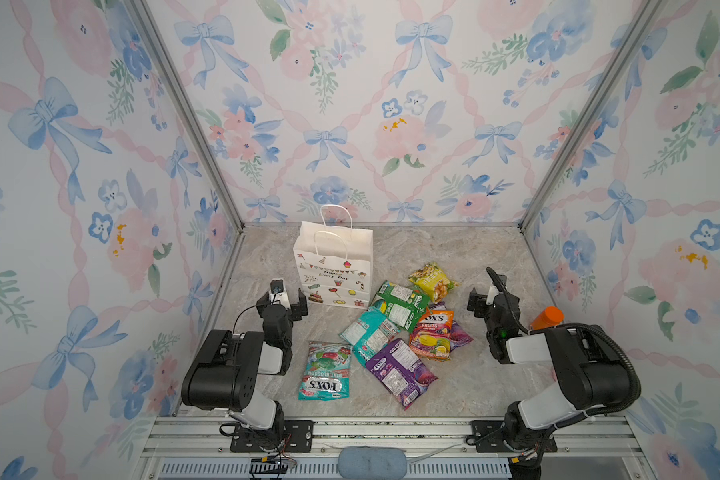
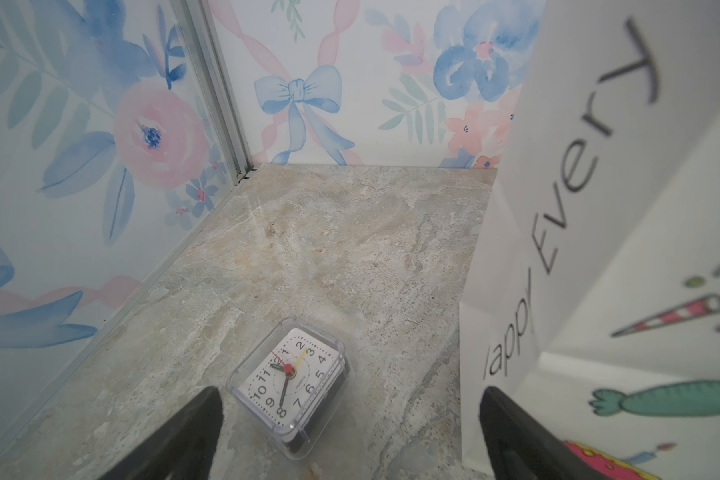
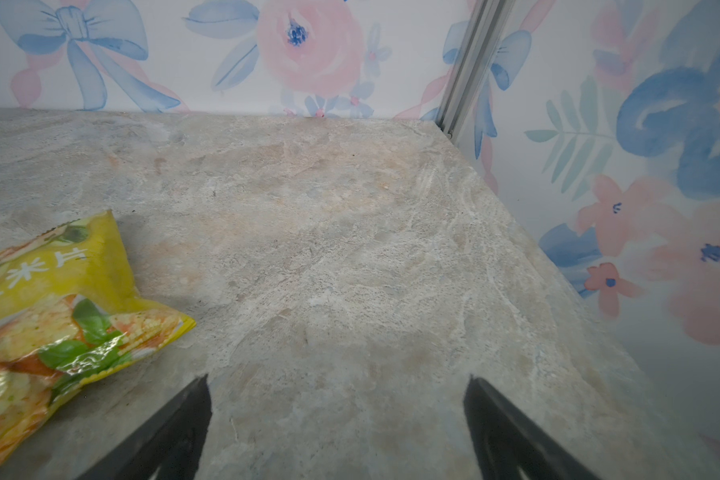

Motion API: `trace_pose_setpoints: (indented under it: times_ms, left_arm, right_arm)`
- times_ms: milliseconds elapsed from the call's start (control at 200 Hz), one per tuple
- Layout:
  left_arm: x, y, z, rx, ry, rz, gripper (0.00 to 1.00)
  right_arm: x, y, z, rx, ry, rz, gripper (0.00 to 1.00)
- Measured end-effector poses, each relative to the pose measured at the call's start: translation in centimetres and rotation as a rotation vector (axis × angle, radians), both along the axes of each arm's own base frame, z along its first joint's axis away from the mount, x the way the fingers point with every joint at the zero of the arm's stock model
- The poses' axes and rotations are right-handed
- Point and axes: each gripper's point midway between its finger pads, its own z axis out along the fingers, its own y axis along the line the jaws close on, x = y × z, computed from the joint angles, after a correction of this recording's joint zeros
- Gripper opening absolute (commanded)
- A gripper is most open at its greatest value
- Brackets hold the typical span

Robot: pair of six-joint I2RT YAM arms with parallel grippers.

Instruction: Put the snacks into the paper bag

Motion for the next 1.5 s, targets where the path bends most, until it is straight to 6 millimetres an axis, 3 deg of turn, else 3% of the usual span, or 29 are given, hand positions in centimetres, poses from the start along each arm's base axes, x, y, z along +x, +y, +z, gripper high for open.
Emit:
trace_pose_setpoints:
  times_ms: [795, 890, 1000, 1085, 1195, 1290, 1440, 1500]
  left_arm:
    - [-0.2, -0.5, 0.2, 0.020, 0.014, 0.000, 0.98]
    - [0.2, -0.2, 1.9, -0.002, 0.035, 0.055, 0.98]
    - [0.8, 0.6, 6.6, -0.066, -0.018, 0.125, 0.98]
    - [-1.0, 1.0, 9.2, -0.119, -0.081, 0.148, 0.98]
    - [-3.9, 1.4, 10.1, -0.184, -0.138, 0.163, 0.98]
    - [-6.1, 1.7, 10.3, -0.274, -0.195, 0.177, 0.98]
    - [-7.9, 2.3, 12.0, -0.397, -0.287, 0.183, 0.94]
    - [-8.1, 2.3, 12.8, -0.419, -0.297, 0.170, 0.92]
  right_arm:
    - [-0.2, -0.4, 0.4, 0.003, -0.008, -0.026, 0.96]
    - [-0.1, -0.3, 1.1, -0.007, -0.030, -0.035, 0.96]
    - [-0.1, 0.0, 1.2, -0.019, -0.034, -0.034, 0.96]
    - [-0.1, -0.1, 1.1, -0.018, -0.027, -0.035, 0.97]
    - [0.1, -0.5, 1.0, -0.017, 0.021, -0.041, 0.97]
    - [0.7, -0.4, 4.2, -0.003, 0.007, -0.053, 0.97]
    - [2.8, 0.4, 13.6, 0.255, -0.150, -0.079, 0.96]
    - [3.6, 1.0, 16.1, 0.372, -0.188, -0.028, 0.97]
